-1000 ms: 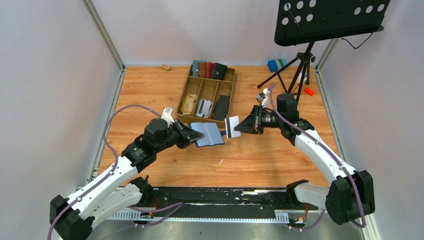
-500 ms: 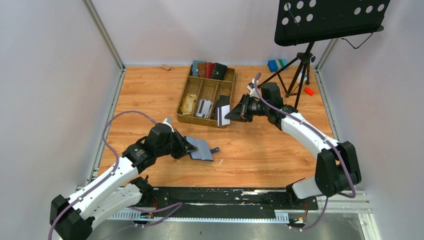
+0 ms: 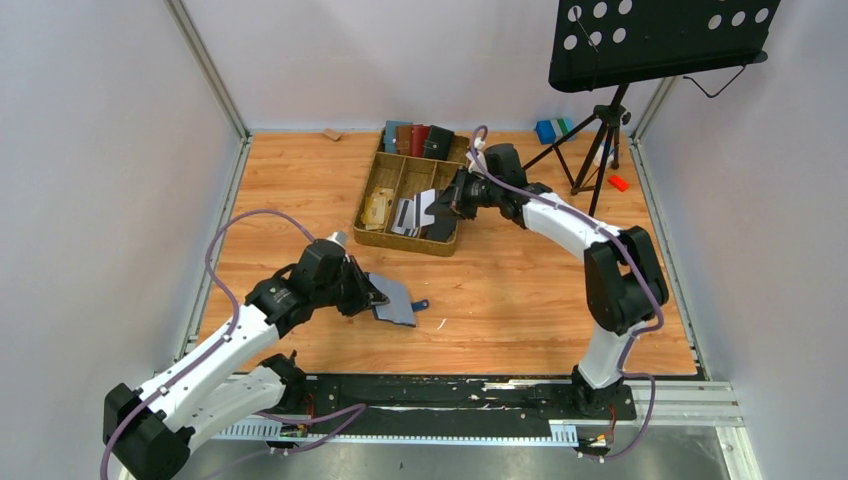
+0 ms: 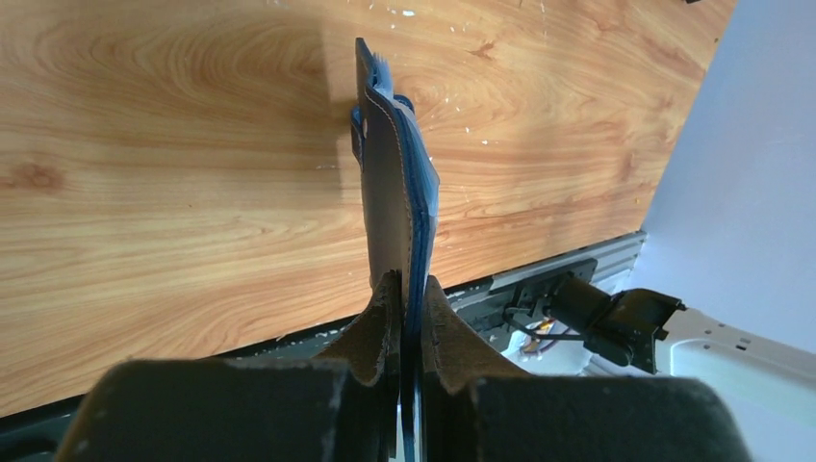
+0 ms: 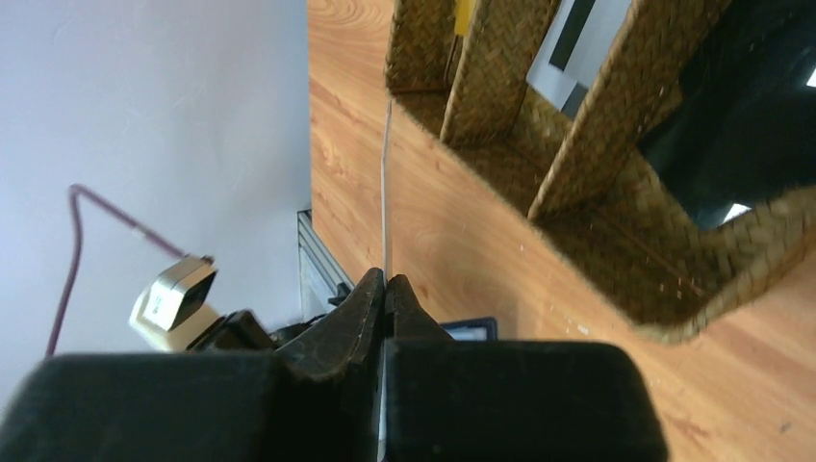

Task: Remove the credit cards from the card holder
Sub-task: Place the credit card in the storage box.

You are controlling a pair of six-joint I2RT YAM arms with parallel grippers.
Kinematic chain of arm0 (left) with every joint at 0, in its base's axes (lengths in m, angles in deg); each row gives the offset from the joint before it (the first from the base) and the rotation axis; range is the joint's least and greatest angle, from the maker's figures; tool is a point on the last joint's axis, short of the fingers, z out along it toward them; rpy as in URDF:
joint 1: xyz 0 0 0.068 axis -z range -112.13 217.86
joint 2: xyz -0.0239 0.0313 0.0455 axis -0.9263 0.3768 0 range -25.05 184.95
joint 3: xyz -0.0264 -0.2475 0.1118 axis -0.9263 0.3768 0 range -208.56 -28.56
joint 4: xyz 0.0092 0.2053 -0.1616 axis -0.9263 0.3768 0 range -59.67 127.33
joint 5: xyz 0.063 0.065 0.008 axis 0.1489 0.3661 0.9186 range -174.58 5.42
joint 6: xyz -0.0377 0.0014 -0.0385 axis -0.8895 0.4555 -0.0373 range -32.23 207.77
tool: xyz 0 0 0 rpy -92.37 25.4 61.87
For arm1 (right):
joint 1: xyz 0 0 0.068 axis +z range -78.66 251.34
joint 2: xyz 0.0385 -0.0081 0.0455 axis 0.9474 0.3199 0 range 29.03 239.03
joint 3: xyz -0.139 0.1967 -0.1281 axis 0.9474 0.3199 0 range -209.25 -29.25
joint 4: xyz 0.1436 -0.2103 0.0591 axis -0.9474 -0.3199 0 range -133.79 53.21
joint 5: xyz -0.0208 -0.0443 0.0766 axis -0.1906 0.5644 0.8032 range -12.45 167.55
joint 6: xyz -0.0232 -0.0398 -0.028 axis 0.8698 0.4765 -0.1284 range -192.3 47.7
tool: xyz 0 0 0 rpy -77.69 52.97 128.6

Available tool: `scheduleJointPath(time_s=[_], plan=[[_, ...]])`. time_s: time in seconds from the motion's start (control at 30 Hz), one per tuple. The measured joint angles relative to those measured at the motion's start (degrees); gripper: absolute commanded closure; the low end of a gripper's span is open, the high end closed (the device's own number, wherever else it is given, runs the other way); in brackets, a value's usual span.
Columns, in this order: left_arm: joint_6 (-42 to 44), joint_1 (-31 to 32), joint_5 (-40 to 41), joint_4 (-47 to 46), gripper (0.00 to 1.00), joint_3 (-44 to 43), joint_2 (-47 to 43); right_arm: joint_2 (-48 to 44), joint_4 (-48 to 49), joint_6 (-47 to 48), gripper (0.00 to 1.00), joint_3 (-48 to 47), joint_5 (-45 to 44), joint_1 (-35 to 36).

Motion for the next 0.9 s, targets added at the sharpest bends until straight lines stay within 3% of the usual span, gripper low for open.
scheduleJointPath(time_s=[0.37,0.7,0.9], plan=[[7.2,-2.3,-0.1,3.1,1.00,-4.4,3.7,18.4,-0.1,0.2,1.00,-16.1,-1.2,1.6],[10.0,-3.3,-2.6,2.6,1.00,-4.4,8.1,23.7,-0.7,0.2,0.98,-18.4,-3.1,2.4],[12.0,-4.5,-4.2,2.6,1.00,-6.3,11.4,24.6,-0.5,-0.3,0.74,-18.8,-4.0,2.5]])
